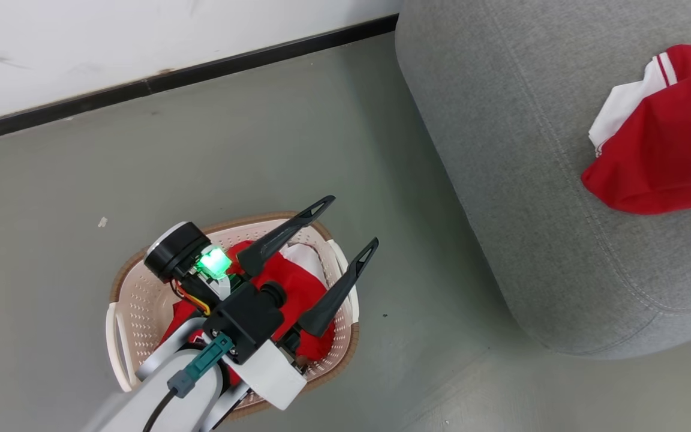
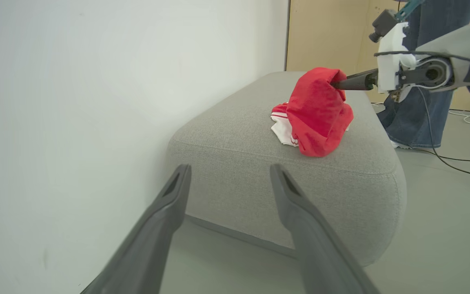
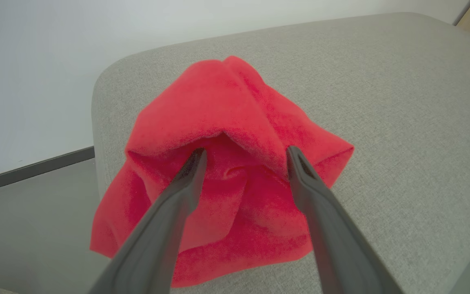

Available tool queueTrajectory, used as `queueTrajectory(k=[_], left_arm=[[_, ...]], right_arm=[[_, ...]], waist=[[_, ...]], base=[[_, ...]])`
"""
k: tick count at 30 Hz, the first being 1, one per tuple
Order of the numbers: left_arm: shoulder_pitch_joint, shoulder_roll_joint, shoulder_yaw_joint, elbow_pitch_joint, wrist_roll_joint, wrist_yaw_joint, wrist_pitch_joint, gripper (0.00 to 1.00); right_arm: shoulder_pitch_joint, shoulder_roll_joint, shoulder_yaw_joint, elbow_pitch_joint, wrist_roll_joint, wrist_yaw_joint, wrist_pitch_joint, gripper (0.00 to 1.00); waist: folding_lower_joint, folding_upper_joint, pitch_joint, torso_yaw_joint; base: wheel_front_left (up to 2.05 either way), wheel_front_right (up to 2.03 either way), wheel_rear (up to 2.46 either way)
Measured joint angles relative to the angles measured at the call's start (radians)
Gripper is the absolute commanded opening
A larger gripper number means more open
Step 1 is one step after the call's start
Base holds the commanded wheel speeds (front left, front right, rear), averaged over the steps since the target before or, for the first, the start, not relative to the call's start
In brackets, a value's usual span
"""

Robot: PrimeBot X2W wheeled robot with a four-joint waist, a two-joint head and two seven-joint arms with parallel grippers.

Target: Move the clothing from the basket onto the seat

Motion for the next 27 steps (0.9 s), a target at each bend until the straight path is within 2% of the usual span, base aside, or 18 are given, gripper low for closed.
queueTrajectory(k=[10,17,22,27], left_arm=[[0.001,0.002,0.034,0.038,-0.009,0.025,-0.038,1.00],[0.010,0.006,0.068,0.059,-0.013,0.044,-0.059,1.00],[0.037,0.005,0.108,0.075,-0.030,0.075,-0.077,1.00],[0.057,0.002,0.160,0.087,-0.051,0.113,-0.087,1.00]], right_arm=[[0.121,-0.002,0.036,-0.142,-0.001,0.000,0.000,1.00],[0.151,-0.016,0.037,-0.259,-0.019,0.000,0.000,1.00],[0.146,-0.030,0.039,-0.367,-0.042,0.000,0.000,1.00],[0.140,-0.011,0.063,-0.422,-0.073,0.000,0.000,1.00]], waist=[[0.0000,0.0000,-0.037,-0.032],[0.0000,0.0000,-0.070,-0.045],[0.0000,0.0000,-0.104,-0.046],[0.0000,0.0000,-0.139,-0.035]], base=[[0.00,0.00,0.00],[0.00,0.00,0.00],[0.00,0.00,0.00],[0.00,0.00,0.00]])
